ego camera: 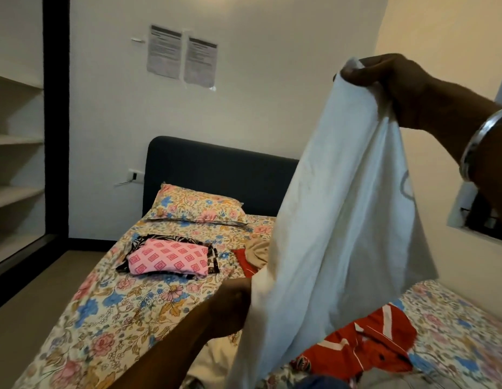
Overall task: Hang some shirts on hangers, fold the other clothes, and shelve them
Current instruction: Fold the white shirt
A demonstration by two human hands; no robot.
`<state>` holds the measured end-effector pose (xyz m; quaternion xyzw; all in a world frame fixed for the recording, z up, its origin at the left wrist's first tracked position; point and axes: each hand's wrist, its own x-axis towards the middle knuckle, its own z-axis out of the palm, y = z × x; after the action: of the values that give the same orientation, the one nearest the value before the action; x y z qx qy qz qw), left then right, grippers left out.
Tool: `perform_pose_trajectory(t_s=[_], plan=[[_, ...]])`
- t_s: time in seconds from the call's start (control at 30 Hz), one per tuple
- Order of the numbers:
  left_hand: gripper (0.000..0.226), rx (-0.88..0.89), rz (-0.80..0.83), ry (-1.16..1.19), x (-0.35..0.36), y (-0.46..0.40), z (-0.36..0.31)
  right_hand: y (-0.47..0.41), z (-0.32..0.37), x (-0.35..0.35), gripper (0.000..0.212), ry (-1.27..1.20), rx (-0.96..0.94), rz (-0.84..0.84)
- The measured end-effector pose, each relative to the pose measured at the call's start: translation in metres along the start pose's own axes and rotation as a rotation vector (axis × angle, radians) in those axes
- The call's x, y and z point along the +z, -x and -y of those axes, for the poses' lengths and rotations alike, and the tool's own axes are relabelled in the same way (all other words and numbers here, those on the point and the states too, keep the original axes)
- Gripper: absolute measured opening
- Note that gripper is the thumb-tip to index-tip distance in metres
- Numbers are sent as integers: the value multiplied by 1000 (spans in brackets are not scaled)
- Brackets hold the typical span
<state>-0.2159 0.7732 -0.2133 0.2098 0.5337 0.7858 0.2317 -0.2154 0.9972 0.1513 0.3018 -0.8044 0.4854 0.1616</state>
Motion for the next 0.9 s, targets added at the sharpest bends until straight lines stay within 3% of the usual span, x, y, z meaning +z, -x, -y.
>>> perform_pose_trajectory(t_s=[0.07,0.17,0.2,0.27,0.33,0.37,0.53,0.7,0.9], plan=[[20,-18,57,1,-6,10,-3,-3,-8,-3,22,2,32,-38],[31,-31,-45,-231,-15,0,4,-8,-11,0,31,-5,45,-47],[24,22,-109,-355,-13,-7,6,-10,-9,3,32,0,36,-31],[15,163,-386,-515,-7,-20,9,-11,-1,12,33,43,7,14],[19,282,-591,-412,-2,-27,1,-10,9,20,35,167,-16,67],[26,347,-619,-312,2,-28,-8,-9,13,23,37,263,-13,108],[40,789,-381,-210,45,-17,-72,6,12,59,40,621,108,450],[38,800,-299,-168,69,-5,-108,16,-10,101,24,534,109,587],[35,786,-361,-385,39,4,-91,17,-19,110,35,439,38,582]])
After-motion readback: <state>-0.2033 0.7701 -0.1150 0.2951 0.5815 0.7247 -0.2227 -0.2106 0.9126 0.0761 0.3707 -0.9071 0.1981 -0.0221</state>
